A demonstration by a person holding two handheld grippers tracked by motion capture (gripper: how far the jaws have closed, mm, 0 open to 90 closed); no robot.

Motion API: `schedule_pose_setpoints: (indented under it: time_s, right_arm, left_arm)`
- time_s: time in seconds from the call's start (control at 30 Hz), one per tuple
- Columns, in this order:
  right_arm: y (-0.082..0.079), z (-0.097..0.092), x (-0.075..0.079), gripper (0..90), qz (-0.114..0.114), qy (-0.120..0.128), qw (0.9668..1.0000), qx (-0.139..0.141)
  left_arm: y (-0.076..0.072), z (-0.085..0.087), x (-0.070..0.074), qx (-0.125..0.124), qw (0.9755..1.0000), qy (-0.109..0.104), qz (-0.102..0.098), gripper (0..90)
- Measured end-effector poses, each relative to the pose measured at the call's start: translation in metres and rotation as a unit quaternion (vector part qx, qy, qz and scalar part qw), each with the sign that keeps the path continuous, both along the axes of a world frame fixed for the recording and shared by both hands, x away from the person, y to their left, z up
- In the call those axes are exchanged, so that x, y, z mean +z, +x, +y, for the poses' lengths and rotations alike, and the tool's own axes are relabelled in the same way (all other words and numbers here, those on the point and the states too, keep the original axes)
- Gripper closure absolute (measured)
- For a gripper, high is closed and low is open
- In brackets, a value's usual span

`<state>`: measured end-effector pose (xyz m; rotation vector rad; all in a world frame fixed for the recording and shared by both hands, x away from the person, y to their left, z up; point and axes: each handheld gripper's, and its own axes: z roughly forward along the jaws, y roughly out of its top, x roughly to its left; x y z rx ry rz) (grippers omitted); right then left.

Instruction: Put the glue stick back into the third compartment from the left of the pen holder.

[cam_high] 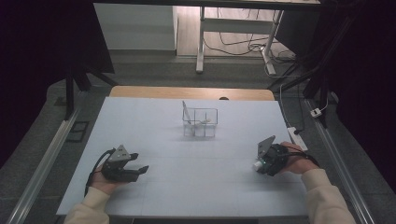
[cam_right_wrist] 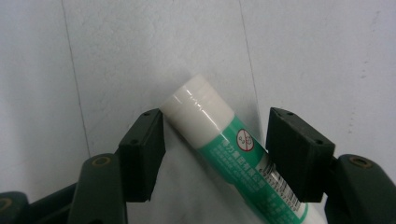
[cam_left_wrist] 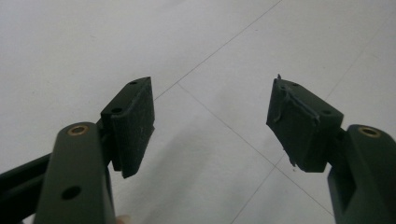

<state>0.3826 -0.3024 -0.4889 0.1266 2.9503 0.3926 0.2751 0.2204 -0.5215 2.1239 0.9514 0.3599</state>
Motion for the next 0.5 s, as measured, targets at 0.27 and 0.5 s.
schedule_pose_setpoints:
  time_s: [0.27,0.5]
  right_arm:
    - [0.0042,-0.0048,0.0005,54.5,0.022,0.010,0.9997,-0.007]
    - [0.0090,-0.0073,-0.0003,64.5,0.046,0.022,0.9987,-0.005]
  left_arm:
    - [0.0002,-0.0001,-0.0003,0.001,1.0000,0.001,0.001,32.2]
    - [0.0003,0.0001,-0.0003,0.001,1.0000,0.001,0.001,32.2]
